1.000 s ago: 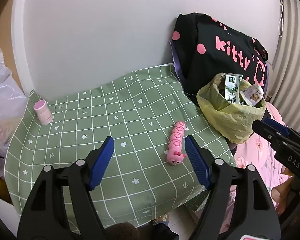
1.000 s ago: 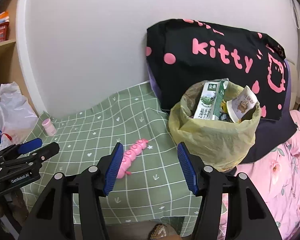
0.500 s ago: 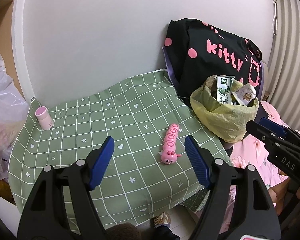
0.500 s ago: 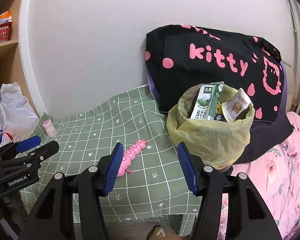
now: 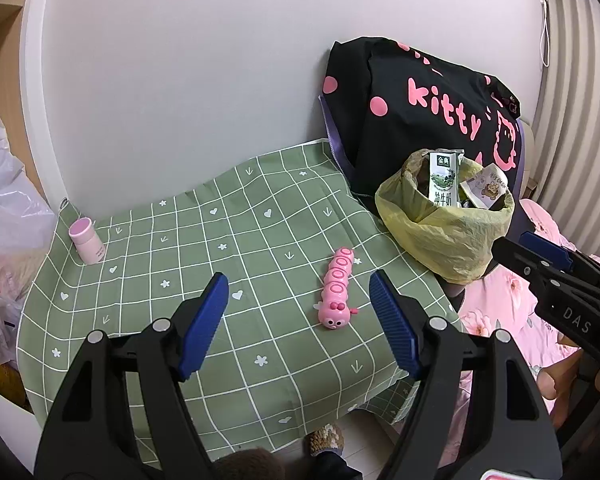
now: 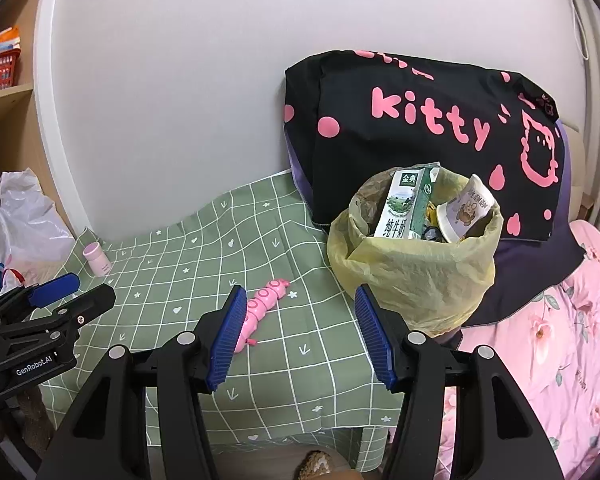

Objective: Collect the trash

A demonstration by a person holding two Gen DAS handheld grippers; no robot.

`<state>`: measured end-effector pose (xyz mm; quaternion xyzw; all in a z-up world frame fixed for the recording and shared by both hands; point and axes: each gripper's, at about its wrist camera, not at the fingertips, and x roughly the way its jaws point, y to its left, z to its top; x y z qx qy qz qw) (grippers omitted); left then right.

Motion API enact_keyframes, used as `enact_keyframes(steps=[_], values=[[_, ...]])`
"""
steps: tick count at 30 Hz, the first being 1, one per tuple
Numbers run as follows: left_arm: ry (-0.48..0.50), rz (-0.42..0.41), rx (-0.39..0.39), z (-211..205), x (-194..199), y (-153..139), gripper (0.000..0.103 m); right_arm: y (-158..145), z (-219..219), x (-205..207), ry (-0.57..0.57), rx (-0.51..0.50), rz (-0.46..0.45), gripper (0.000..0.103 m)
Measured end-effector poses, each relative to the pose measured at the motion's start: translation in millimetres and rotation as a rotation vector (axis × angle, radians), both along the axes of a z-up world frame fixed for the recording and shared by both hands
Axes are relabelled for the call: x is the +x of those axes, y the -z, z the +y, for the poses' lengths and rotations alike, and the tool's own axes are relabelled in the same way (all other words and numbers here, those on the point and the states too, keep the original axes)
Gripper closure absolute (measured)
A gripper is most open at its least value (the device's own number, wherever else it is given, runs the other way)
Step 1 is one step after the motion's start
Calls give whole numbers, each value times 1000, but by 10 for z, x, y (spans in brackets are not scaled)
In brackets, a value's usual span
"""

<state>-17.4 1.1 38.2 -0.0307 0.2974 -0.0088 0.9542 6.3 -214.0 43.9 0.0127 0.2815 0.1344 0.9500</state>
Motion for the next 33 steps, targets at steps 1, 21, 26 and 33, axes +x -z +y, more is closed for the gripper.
enact_keyframes(steps=[1, 21, 26, 33], values=[[0, -1, 0, -1, -1, 0, 34, -4, -6, 3, -1, -1, -1, 50], [24, -10, 0, -23, -5, -9, 34, -22, -8, -24, 9, -7, -8, 50], [31, -7, 1, -37, -4, -2, 34, -30, -22, -55, 19, -6, -11, 50], [37, -10, 3, -60, -20, -7, 34, -32, -39, -63, 25, -6, -14, 50]])
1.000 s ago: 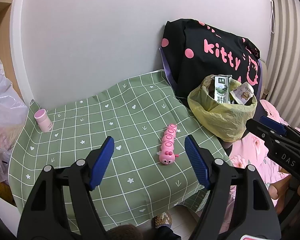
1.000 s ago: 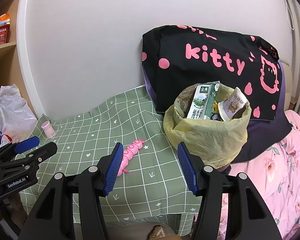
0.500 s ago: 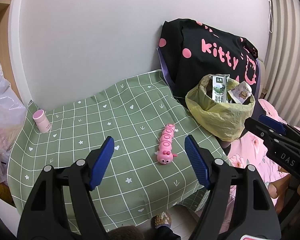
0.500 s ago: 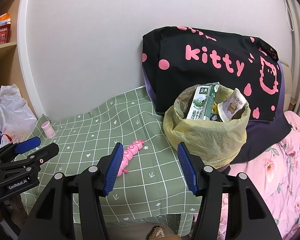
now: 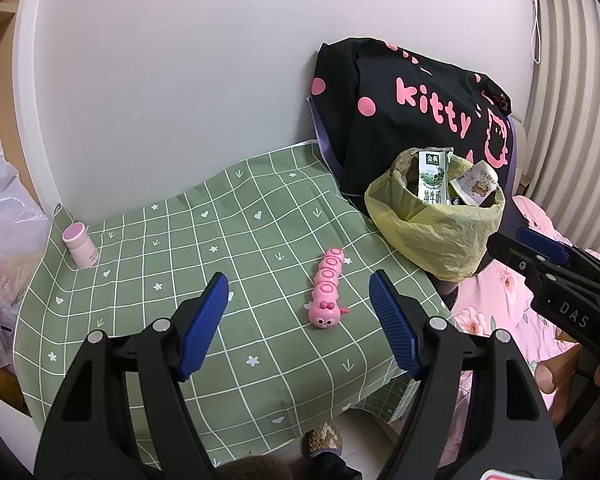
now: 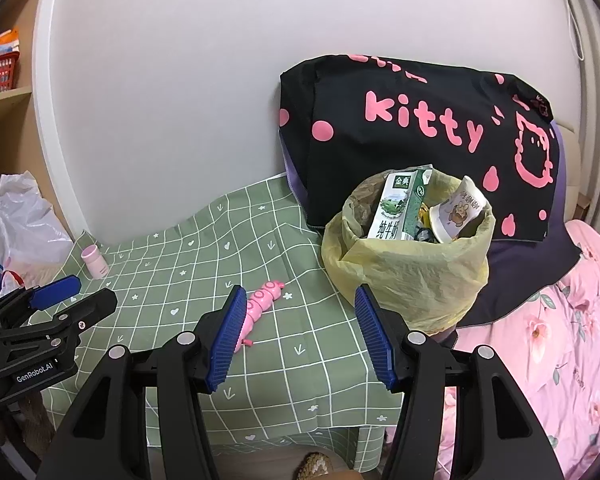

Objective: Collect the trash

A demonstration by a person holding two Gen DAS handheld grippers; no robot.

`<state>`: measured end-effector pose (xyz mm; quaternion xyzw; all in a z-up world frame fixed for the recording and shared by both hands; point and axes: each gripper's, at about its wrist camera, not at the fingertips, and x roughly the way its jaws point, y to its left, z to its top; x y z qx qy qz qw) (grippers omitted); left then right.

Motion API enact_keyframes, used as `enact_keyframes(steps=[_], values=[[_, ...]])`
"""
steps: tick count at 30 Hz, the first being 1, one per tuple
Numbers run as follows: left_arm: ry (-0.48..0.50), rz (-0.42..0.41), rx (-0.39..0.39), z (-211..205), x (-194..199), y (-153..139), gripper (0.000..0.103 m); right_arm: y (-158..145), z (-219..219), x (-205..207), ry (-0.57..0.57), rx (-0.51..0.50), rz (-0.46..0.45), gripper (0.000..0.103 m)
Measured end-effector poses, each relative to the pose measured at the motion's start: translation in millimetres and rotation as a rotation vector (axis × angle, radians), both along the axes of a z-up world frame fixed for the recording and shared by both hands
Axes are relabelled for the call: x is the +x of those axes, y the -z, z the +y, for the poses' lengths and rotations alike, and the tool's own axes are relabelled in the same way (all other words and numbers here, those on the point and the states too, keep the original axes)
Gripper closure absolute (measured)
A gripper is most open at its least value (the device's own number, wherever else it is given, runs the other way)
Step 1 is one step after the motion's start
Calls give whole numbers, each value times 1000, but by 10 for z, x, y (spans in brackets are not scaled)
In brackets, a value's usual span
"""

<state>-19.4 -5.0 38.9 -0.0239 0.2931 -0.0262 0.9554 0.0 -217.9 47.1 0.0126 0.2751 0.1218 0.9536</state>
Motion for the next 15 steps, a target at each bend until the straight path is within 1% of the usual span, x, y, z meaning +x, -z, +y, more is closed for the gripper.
enact_keyframes(steps=[15], values=[[-4, -10, 6, -6, -12, -9, 34, 1, 3, -12, 4, 0, 0, 50]])
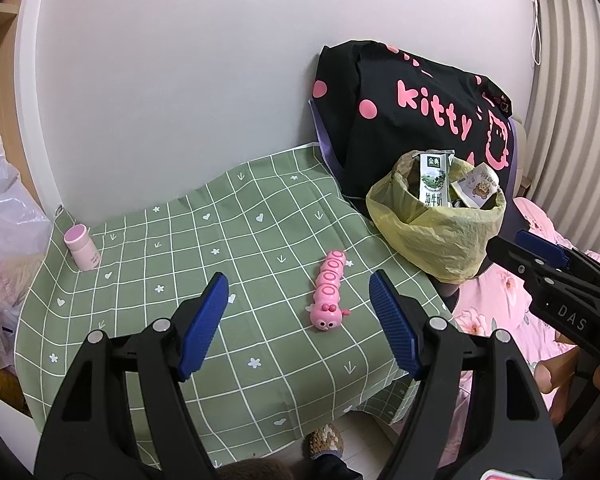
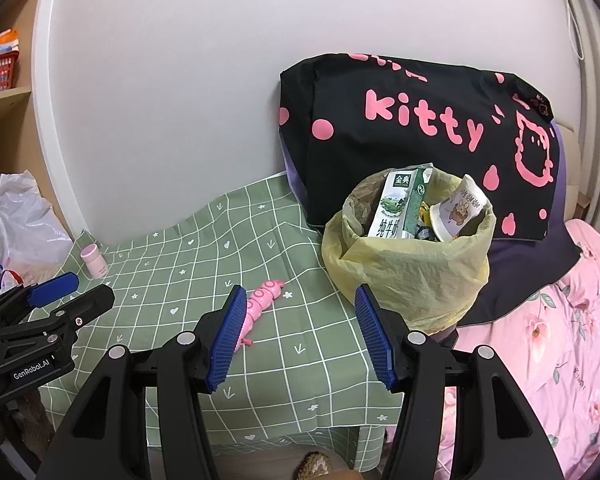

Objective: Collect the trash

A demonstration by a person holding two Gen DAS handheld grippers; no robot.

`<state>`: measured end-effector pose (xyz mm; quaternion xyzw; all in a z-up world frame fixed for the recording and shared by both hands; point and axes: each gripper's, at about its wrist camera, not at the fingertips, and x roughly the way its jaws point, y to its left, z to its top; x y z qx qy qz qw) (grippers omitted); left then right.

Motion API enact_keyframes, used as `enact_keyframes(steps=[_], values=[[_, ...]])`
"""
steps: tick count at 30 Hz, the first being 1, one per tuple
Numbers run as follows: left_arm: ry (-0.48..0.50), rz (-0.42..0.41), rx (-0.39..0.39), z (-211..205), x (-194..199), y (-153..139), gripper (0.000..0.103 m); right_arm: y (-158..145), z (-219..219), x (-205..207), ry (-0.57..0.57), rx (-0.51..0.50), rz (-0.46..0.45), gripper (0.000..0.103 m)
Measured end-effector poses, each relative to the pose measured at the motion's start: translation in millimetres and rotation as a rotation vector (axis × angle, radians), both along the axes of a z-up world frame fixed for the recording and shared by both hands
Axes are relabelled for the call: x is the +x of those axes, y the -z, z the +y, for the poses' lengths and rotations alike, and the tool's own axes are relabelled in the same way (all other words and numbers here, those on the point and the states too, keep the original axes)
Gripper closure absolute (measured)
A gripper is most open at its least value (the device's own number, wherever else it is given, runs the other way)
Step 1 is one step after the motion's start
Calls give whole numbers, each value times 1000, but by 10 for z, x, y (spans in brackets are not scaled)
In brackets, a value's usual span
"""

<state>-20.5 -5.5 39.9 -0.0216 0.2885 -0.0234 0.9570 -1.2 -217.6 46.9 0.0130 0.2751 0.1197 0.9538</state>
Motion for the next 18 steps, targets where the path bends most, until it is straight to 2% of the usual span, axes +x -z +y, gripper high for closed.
enact_keyframes(steps=[18], values=[[-12, 13, -4, 79, 69, 61, 35, 45, 49, 19, 12, -15, 11, 50]])
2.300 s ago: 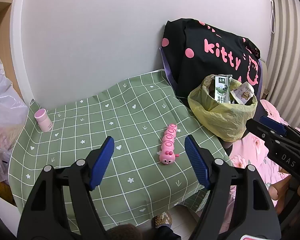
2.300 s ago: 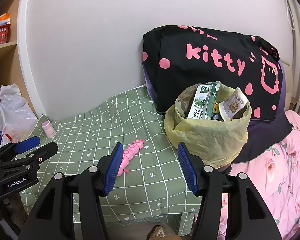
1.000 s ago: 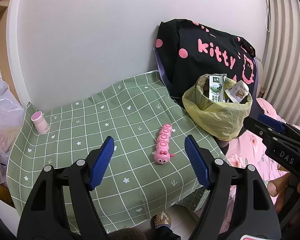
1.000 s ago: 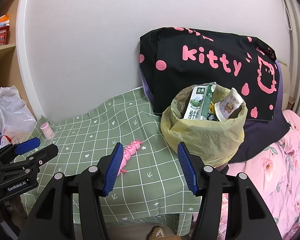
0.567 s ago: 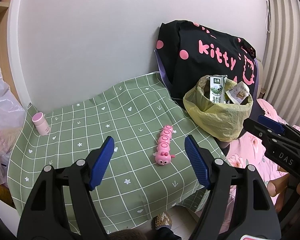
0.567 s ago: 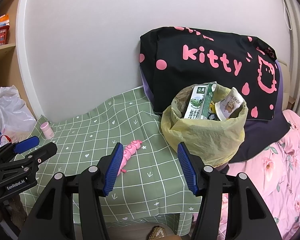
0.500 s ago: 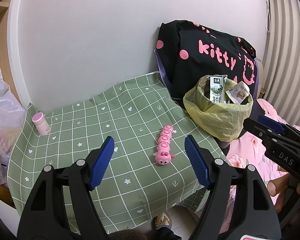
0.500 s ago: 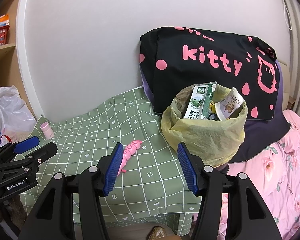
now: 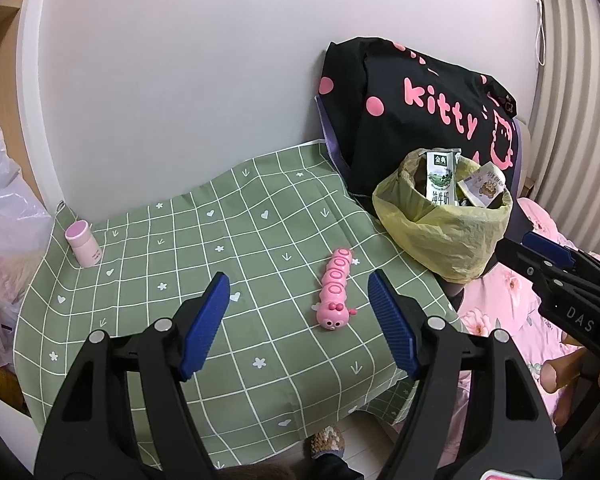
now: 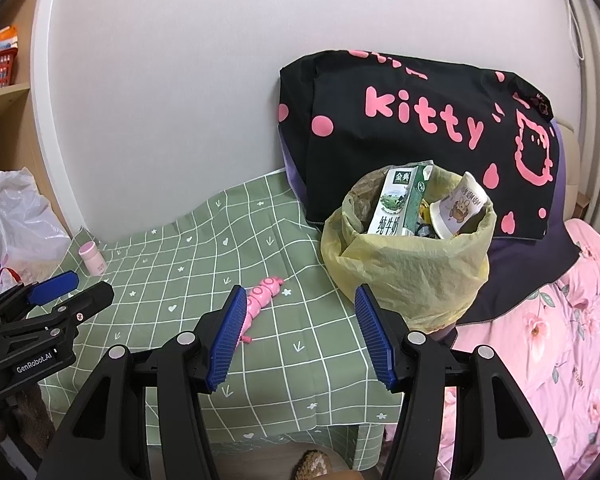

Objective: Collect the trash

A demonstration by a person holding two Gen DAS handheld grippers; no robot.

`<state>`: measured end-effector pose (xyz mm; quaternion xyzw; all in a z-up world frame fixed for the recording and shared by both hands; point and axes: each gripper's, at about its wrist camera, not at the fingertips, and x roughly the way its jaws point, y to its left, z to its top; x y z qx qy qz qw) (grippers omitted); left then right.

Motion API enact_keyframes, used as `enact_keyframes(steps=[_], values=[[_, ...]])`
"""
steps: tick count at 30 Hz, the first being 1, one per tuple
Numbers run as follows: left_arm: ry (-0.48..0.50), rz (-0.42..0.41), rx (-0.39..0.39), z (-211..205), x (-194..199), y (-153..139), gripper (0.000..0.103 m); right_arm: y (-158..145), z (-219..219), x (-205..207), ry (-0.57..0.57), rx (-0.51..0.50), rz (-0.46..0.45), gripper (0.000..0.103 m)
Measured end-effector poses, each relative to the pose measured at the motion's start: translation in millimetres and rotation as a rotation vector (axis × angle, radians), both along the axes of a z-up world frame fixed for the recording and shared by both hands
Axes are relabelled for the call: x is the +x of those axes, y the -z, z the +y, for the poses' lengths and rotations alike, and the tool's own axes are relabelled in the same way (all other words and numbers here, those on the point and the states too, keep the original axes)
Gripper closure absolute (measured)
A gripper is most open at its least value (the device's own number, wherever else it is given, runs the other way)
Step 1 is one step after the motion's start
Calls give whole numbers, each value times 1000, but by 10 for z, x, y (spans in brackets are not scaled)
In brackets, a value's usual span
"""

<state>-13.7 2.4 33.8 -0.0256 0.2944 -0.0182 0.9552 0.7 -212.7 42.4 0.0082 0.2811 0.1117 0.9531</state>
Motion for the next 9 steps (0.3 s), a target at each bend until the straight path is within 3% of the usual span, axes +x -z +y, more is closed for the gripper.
enact_keyframes(steps=[3, 6, 9], values=[[-9, 42, -26, 114, 126, 78, 35, 52, 66, 128, -9, -11, 26, 50], [-52, 143, -129, 485, 369, 277, 35, 140, 285, 436, -43, 0, 65, 50], [-244, 197, -174, 1124, 650, 576, 29, 242, 846, 864, -166, 20, 130, 46]])
